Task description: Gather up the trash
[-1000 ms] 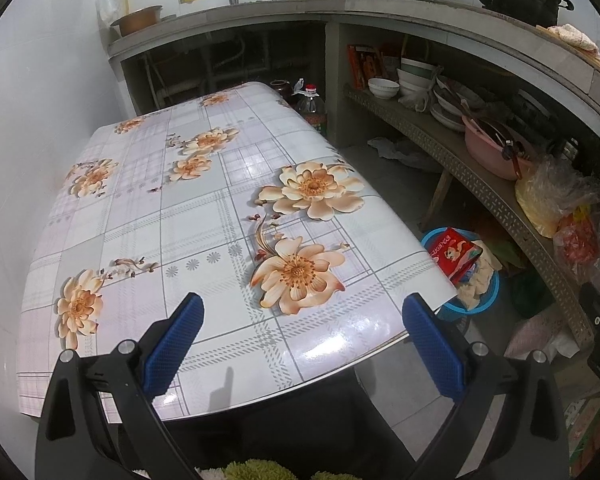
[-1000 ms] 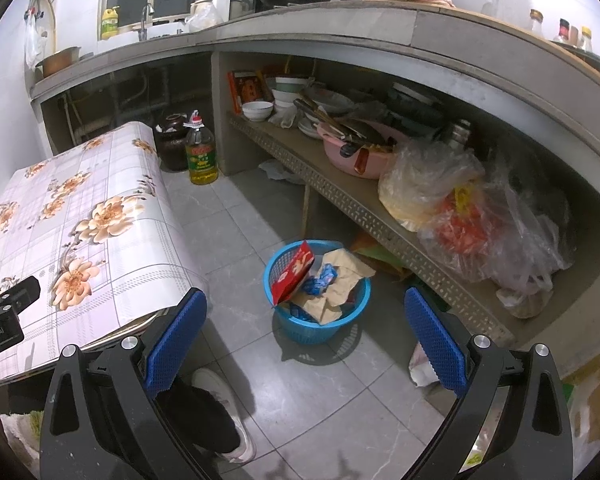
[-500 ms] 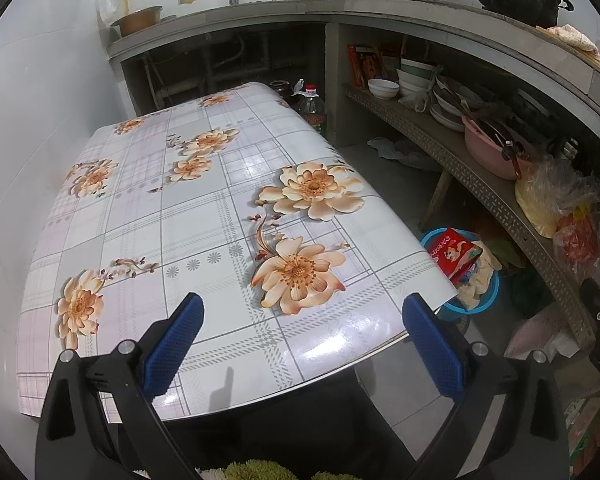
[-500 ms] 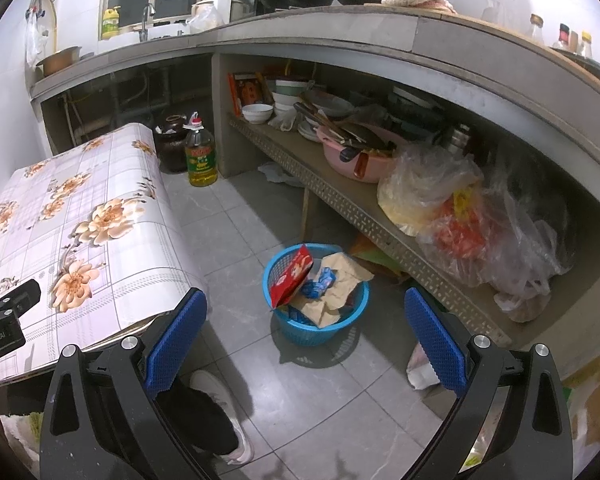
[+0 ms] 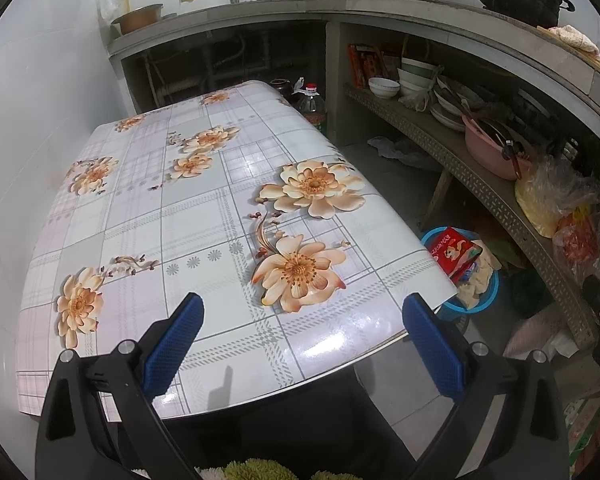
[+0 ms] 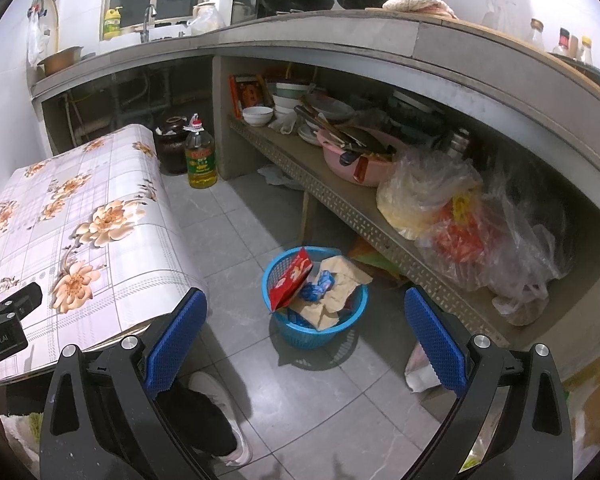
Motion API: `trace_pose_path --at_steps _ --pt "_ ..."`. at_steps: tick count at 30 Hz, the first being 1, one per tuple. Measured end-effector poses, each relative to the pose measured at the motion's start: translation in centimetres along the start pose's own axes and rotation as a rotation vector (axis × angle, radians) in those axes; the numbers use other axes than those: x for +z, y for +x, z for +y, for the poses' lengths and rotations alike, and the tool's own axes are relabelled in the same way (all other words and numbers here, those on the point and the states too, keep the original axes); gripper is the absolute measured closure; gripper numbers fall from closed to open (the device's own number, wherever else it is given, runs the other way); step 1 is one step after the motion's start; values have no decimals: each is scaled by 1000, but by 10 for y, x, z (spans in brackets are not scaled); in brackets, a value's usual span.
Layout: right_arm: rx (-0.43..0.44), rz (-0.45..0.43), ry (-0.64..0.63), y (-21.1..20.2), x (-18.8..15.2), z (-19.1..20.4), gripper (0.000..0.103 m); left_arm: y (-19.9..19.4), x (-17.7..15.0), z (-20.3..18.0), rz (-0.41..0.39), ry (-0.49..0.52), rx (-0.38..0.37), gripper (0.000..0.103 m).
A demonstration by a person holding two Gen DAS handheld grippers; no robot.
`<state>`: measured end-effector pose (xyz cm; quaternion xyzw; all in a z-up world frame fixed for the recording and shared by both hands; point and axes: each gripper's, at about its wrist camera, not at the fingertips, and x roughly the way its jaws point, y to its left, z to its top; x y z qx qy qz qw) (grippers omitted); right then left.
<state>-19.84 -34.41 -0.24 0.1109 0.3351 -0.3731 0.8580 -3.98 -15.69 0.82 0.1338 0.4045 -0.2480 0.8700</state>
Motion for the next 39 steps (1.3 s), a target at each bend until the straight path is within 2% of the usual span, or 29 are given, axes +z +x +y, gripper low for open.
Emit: trace_pose_path --at_steps 39 --pt "2 4 4 0 -1 0 8 3 -1 0 10 -5 -3 6"
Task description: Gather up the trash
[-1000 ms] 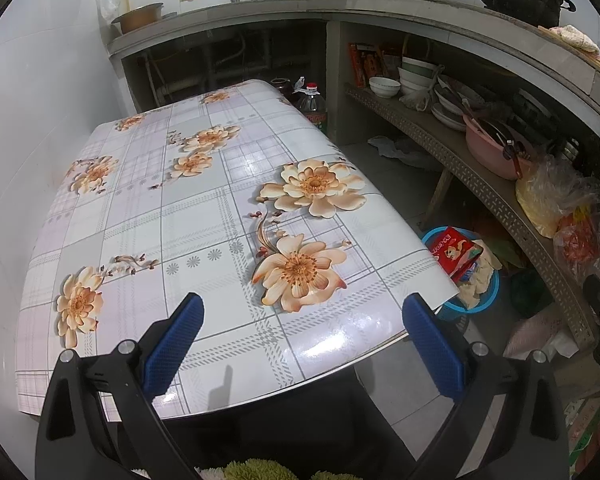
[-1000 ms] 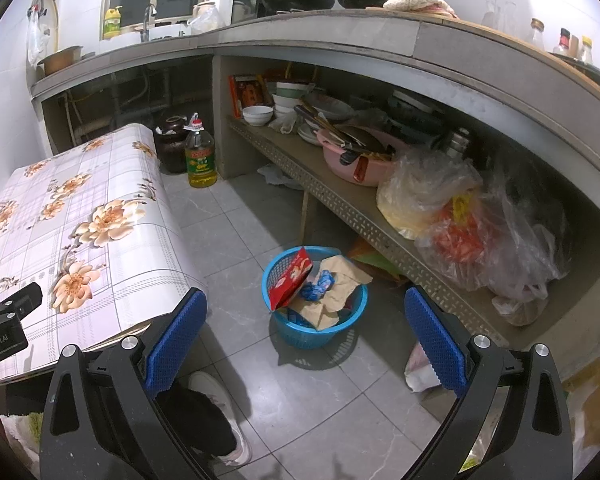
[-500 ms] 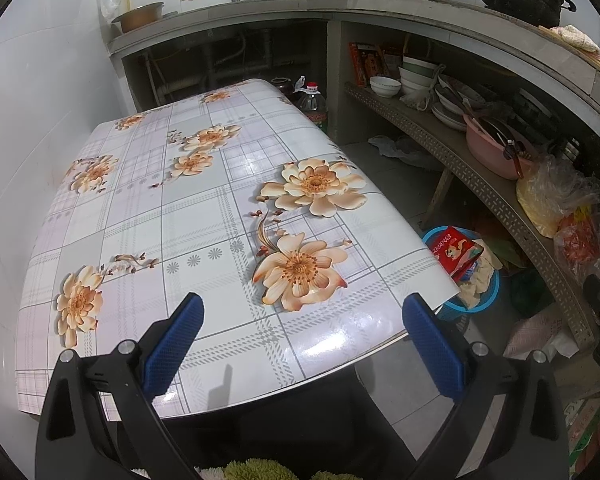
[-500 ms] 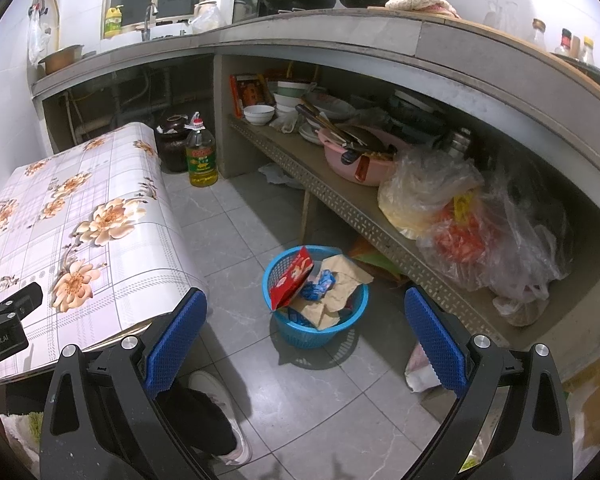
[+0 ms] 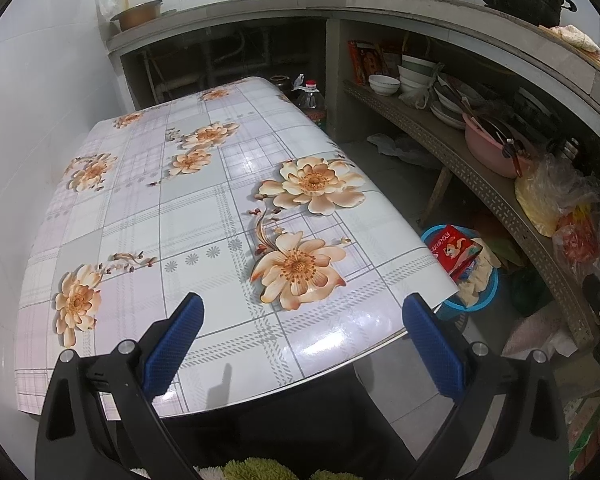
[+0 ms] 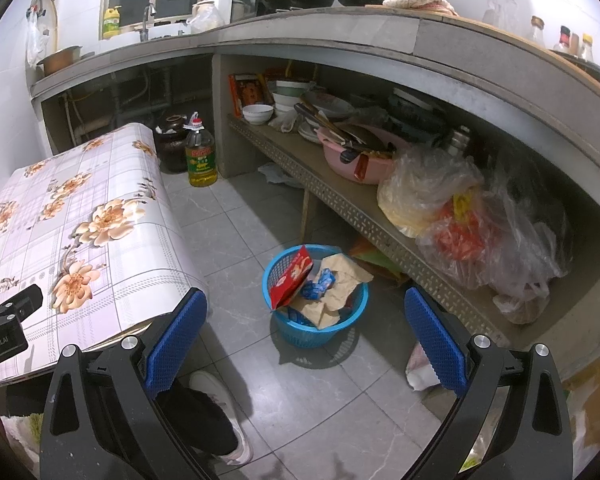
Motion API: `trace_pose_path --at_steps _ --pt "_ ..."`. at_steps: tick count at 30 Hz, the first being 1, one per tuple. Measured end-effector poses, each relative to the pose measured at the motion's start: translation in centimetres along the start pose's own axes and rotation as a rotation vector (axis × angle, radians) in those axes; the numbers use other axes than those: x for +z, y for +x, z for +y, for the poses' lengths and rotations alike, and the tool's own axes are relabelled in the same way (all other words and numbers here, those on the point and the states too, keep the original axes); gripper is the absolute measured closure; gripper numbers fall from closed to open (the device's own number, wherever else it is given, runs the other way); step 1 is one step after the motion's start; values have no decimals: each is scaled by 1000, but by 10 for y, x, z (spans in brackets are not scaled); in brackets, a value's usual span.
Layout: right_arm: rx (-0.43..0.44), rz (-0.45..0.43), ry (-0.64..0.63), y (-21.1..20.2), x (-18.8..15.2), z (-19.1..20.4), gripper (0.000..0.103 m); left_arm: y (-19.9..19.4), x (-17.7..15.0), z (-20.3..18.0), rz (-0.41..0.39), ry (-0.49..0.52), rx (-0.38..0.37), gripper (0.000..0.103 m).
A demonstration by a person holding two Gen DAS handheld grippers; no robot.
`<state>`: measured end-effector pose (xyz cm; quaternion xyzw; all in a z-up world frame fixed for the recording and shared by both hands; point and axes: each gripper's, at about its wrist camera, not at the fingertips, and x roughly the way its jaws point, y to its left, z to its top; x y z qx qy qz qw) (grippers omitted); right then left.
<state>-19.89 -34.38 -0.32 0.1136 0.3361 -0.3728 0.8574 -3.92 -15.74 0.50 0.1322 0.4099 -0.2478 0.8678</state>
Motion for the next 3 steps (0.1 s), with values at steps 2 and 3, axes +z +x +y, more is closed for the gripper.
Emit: trace_pose_path --at_steps 2,3 --pt "1 0 -1 1 0 -1 8 1 -1 0 4 -5 0 6" --pt "1 0 -1 1 0 -1 8 2 -1 -1 6 -6 1 6"
